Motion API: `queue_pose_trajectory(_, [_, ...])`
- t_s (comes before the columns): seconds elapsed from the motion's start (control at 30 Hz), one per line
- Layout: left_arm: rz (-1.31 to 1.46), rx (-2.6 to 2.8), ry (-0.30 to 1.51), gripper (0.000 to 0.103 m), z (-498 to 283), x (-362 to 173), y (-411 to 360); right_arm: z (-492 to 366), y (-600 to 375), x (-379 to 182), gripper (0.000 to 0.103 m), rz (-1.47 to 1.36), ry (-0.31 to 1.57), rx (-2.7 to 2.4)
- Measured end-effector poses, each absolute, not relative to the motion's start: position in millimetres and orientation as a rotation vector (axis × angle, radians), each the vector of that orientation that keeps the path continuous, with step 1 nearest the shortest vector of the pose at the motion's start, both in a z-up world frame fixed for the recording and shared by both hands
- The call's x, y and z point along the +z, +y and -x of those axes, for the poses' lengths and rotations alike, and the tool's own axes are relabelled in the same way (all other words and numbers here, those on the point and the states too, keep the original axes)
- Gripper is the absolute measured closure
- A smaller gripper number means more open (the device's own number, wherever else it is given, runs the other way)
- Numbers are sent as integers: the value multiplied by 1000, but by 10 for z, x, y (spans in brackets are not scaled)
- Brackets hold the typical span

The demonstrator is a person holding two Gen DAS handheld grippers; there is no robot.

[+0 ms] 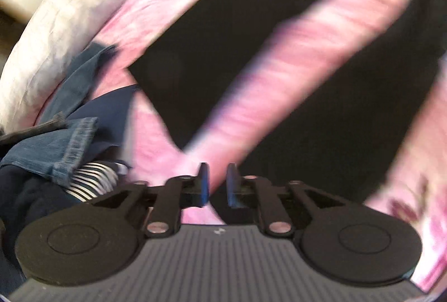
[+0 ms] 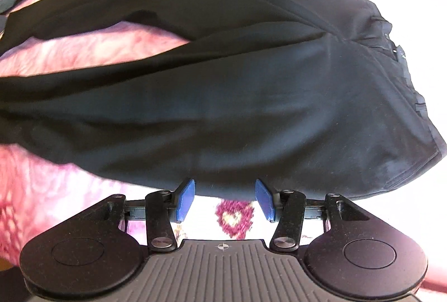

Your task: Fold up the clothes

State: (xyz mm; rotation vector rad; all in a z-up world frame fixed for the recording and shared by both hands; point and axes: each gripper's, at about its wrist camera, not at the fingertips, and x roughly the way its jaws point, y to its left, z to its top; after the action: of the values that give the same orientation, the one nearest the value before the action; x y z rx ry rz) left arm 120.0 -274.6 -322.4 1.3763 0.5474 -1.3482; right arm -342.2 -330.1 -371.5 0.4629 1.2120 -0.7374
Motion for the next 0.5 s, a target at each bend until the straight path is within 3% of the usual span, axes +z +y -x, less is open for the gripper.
queue_pose_trajectory(0.2, [-1596,-1378,412,72,-434,-3641,-2098,3497,-3326,-3926,51,-410,1229,-634])
queue_pose_trajectory(0.43, [-1720,-1312,240,73,-342,-4117,-2136,3572,-3246,-4093,51,-258,1248,-523])
queue_pose_trajectory(0.5, [-1707,-1326,271,102,-420,-4077,-2197,3588,-3211,-4149,51,-198,1254,-520])
